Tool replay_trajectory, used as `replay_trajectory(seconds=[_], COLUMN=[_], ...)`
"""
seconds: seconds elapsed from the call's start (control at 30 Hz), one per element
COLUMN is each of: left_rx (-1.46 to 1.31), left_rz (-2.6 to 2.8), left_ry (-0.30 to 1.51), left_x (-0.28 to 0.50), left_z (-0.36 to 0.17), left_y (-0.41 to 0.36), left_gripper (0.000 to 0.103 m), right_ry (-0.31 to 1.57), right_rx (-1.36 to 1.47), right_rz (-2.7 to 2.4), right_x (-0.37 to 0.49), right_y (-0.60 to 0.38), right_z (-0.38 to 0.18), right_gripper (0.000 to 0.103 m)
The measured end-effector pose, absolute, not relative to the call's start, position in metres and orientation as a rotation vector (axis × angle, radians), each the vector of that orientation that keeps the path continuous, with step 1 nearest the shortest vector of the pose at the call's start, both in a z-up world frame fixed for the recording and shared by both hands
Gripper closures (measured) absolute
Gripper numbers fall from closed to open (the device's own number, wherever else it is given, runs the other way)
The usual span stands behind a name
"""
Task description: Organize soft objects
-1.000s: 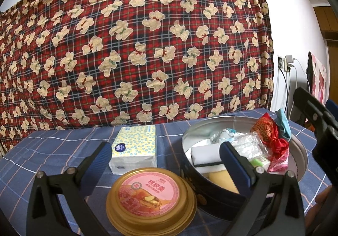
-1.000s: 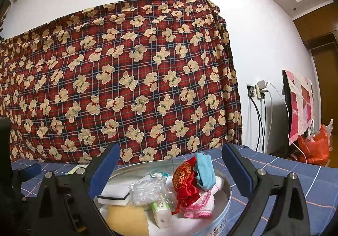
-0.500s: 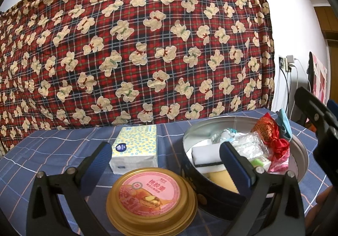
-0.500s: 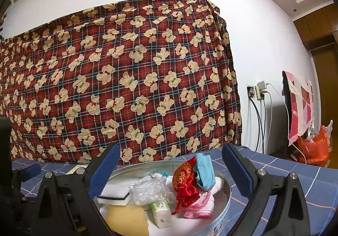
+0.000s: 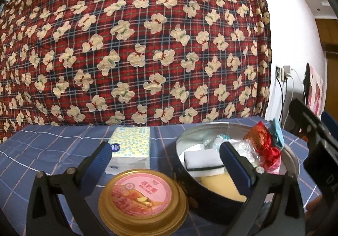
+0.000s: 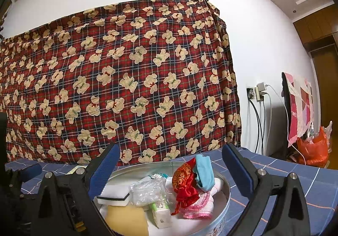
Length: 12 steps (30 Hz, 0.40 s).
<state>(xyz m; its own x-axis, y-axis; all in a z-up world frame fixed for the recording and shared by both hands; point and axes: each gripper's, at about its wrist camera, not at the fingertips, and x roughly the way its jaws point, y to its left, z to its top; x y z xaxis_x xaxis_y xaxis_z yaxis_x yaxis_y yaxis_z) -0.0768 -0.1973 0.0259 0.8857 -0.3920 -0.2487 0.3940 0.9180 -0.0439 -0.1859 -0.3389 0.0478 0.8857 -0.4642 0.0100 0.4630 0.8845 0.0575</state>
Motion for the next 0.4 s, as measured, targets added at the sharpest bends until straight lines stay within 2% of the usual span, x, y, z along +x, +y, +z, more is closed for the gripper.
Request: replay_trajectory(seconds=[0.4], left_rx=[0.042], left_rz=[-0.39], left_ry=[0.247], left_x=[-0.081], left_z=[0.0256], left_y=[-0.2049], left_gripper=[0.0], right_ry=[-0.021], right_rx=[0.054], right_rz=[-0.483], right_x=[-0.1857], right_y=[-0.3397], right_z=[0.0477], right_gripper=[0.004])
